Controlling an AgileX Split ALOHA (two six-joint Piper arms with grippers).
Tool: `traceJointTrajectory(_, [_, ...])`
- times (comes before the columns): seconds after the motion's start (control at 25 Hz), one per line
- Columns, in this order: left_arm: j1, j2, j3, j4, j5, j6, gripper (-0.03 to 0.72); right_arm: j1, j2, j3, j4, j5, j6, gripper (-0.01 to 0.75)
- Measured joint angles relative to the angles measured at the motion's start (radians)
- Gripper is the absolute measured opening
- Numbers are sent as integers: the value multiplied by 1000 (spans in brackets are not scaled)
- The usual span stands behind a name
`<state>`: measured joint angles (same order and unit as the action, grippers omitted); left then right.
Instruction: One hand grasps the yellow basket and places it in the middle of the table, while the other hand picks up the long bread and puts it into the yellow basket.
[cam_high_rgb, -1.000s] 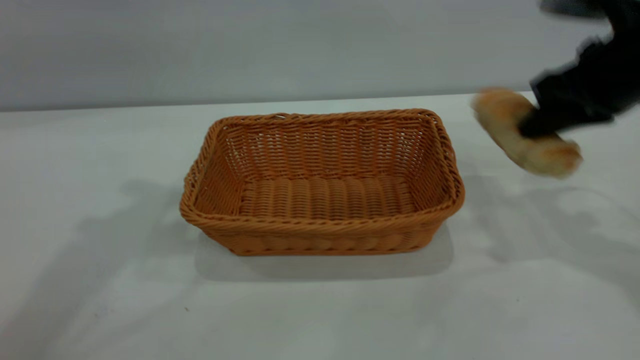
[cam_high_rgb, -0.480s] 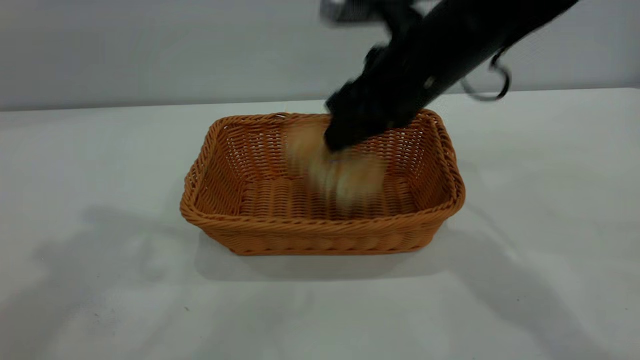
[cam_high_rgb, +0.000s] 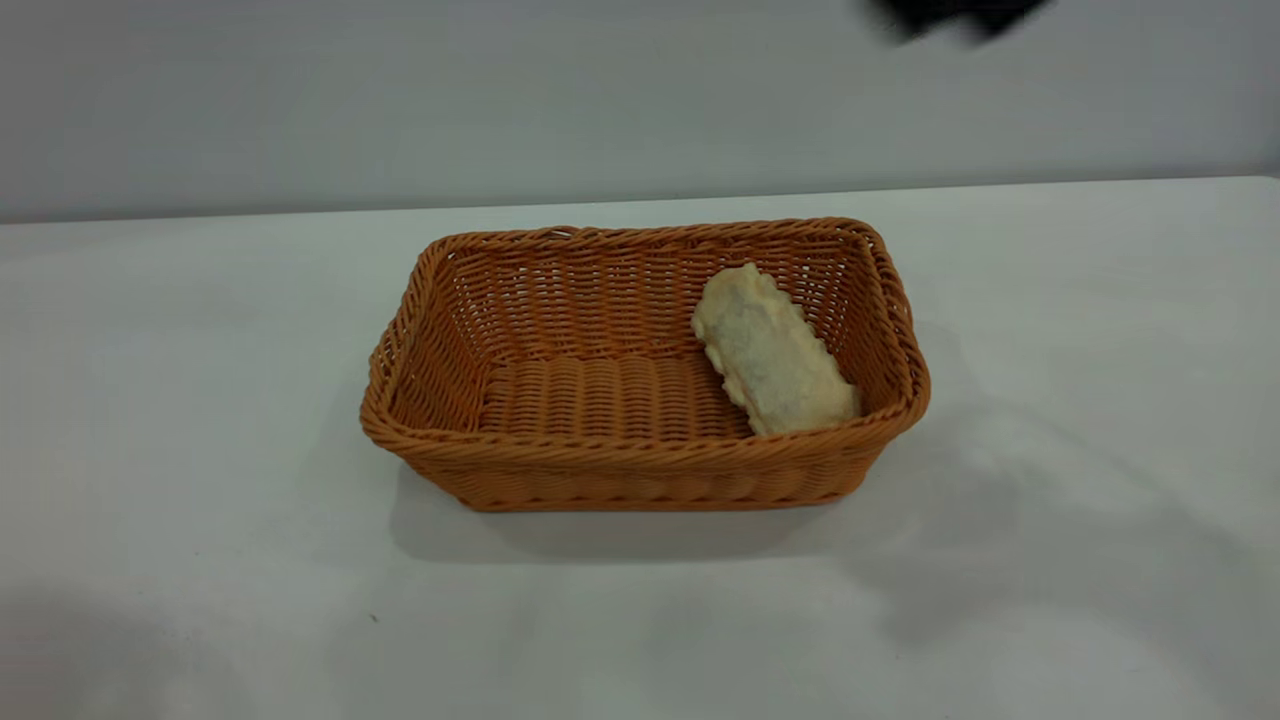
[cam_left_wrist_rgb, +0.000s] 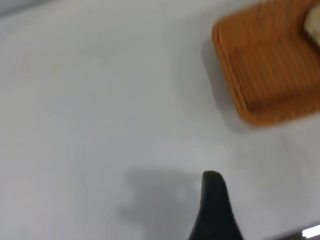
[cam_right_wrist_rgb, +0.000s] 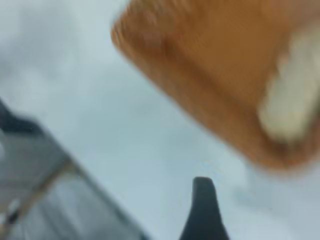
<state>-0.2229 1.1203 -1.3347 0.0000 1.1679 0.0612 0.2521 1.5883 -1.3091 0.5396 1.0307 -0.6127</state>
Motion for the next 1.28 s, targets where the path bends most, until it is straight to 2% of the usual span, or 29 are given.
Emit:
traceJointTrajectory(0.08, [0, -82, 113, 0, 0, -1, 580, -6, -109, 2, -144, 108, 113, 589])
traceJointTrajectory(0.16, [0, -152, 229, 5, 0, -4, 580, -6, -206, 24, -234, 170, 203, 563])
traceJointTrajectory(0.28, [0, -262, 422, 13, 0, -23, 580, -6, -365, 119, -315, 188, 269, 551])
traceJointTrajectory(0.44, [0, -420, 638, 13, -5, -44, 580, -6, -586, 343, -354, 195, 291, 548])
traceJointTrajectory(0.56, [0, -532, 752, 14, -27, -49, 580, -6, -738, 528, -375, 154, 307, 548])
traceJointTrajectory(0.72, [0, -652, 826, 17, -74, -51, 580, -6, -881, 712, -388, 124, 382, 548])
traceJointTrajectory(0.88, [0, -725, 829, 17, -71, -53, 580, -6, -1017, 821, -409, 107, 416, 548])
traceJointTrajectory(1.28, [0, -784, 848, 15, -44, -73, 580, -6, -1215, 837, -431, 86, 443, 548])
